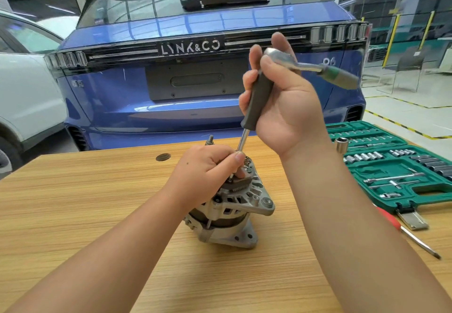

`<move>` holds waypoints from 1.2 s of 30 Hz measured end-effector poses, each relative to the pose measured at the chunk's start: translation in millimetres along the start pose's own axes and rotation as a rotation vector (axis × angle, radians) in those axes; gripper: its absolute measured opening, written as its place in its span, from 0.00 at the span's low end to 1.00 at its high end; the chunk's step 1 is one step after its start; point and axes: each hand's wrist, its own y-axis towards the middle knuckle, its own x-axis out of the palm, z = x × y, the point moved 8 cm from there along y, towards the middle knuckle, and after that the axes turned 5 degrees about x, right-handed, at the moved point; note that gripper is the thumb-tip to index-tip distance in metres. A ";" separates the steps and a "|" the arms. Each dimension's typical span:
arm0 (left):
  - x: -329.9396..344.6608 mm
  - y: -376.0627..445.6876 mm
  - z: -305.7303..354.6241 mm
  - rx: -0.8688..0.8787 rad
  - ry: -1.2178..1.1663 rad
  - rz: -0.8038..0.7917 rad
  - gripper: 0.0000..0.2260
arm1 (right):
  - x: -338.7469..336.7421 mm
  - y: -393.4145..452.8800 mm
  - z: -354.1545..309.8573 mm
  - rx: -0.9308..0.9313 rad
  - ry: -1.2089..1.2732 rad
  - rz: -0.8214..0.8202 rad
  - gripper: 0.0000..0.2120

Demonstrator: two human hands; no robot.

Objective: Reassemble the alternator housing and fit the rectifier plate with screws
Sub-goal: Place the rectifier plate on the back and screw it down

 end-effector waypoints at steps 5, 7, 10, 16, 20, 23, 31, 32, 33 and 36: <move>-1.4 -1.0 2.3 0.024 0.013 0.012 0.18 | 16.0 -9.0 -7.5 -0.307 -0.257 -0.096 0.17; -2.0 -1.6 4.5 0.037 0.002 0.020 0.18 | 20.9 -9.6 -4.8 -0.250 -0.149 -0.219 0.18; -2.1 -1.3 4.7 0.037 -0.019 0.025 0.18 | 21.5 -8.2 0.4 -0.128 -0.004 -0.324 0.21; -1.9 -0.9 4.5 0.041 -0.026 0.023 0.16 | 19.2 -5.8 3.1 -0.074 -0.017 -0.313 0.21; -3.1 -1.0 9.4 0.057 -0.031 0.027 0.14 | 14.7 -2.3 5.4 -0.012 0.008 -0.293 0.23; -3.0 -0.9 8.8 0.046 -0.036 0.021 0.14 | 13.7 -1.9 5.4 0.006 0.020 -0.280 0.21; -1.0 0.5 11.2 0.034 0.010 -0.004 0.10 | -18.7 -0.5 -9.6 -0.092 -0.198 0.299 0.10; -1.1 0.3 11.7 0.037 0.015 -0.002 0.10 | -18.2 -0.3 -7.7 -0.041 -0.176 0.262 0.08; -1.4 0.5 11.7 0.037 0.016 0.003 0.11 | -13.6 0.2 -4.7 0.008 -0.132 0.193 0.06; -2.0 0.2 11.3 0.045 0.001 0.015 0.11 | 1.3 -2.6 -2.4 -0.016 -0.054 0.033 0.11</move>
